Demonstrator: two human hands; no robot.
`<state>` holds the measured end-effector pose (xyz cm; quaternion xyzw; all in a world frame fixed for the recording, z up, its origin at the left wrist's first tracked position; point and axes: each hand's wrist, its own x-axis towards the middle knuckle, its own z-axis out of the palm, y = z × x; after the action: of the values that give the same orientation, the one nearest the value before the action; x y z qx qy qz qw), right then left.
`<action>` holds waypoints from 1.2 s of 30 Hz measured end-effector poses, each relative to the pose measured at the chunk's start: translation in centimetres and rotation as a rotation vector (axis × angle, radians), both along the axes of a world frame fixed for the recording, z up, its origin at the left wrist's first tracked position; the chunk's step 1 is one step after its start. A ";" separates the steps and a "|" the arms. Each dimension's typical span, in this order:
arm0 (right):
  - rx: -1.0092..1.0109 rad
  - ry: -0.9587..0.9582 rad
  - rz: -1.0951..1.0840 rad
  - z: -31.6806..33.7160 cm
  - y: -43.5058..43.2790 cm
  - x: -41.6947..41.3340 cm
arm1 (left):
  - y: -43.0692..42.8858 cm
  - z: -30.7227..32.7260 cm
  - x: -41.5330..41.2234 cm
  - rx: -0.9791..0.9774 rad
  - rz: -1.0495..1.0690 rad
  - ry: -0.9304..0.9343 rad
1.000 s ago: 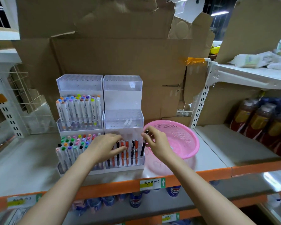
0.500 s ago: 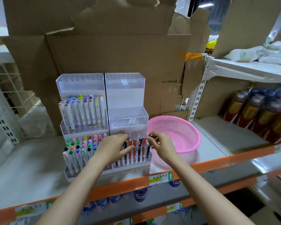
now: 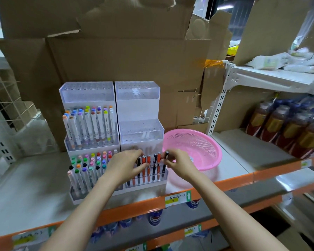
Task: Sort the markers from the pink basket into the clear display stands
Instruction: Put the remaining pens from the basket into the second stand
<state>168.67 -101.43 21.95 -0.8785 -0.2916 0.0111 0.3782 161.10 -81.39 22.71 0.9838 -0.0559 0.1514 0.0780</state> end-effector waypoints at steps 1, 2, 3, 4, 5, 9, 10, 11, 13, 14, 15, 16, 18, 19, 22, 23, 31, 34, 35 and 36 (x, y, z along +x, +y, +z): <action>-0.013 -0.003 -0.003 0.2 0.1 0.0 | 0.0 0.0 0.0 0.002 0.002 0.003; -0.030 -0.008 -0.003 0.4 0.1 0.0 | -0.1 0.1 0.0 0.004 0.001 0.005; -0.057 -0.014 -0.002 0.5 0.2 0.0 | -0.1 0.2 -0.1 0.006 -0.001 0.006; -0.092 -0.020 0.001 0.6 0.3 -0.1 | -0.1 0.2 -0.1 0.007 -0.003 0.005; -0.122 -0.023 0.003 0.6 0.4 -0.2 | -0.2 0.3 -0.2 0.006 -0.005 0.007; -0.130 -0.011 -0.007 0.6 0.5 -0.3 | -0.3 0.3 -0.2 -0.001 0.000 0.014; -0.123 -0.003 -0.002 0.6 0.3 -0.3 | -0.3 0.3 -0.2 0.000 0.002 0.015; -0.120 0.012 0.004 0.7 0.1 -0.3 | -0.3 0.3 -0.2 0.000 0.003 0.017; -0.107 0.050 0.021 0.9 -0.3 -0.2 | -0.3 0.4 -0.2 -0.002 0.004 0.020; -0.091 0.066 0.028 1.0 -0.5 -0.2 | -0.3 0.4 -0.3 0.000 0.004 0.020; -0.077 0.071 0.030 1.1 -0.6 -0.2 | -0.3 0.4 -0.3 0.004 0.006 0.021; -0.067 0.065 0.030 1.2 -0.7 -0.2 | -0.3 0.5 -0.3 0.009 0.006 0.021; -0.061 0.039 0.025 1.3 -0.8 -0.1 | -0.3 0.4 -0.3 0.014 0.006 0.023; -0.064 0.026 0.023 1.2 -0.8 0.0 | -0.3 0.4 -0.2 0.016 0.006 0.025; -0.062 0.008 0.016 1.0 -0.7 0.0 | -0.2 0.2 -0.2 0.015 0.002 0.022; -0.057 0.008 0.012 1.0 -0.6 0.0 | -0.1 0.2 -0.2 0.018 0.002 0.021; -0.033 0.009 0.003 0.5 -0.5 0.2 | 0.0 0.2 -0.1 -0.020 0.003 0.030; -0.009 0.032 0.020 0.6 -0.4 0.2 | -0.1 0.5 -0.1 -0.088 0.000 0.050; 0.004 0.037 0.028 0.6 -0.3 0.2 | -0.1 0.7 -0.1 -0.115 0.001 0.062; 0.019 0.043 0.037 0.6 -0.2 0.2 | -0.2 1.0 -0.2 -0.150 0.003 0.073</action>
<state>168.87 -101.64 22.57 -0.8689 -0.2997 0.0344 0.3923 160.95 -81.54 23.66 0.9801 -0.0403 0.1195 0.1534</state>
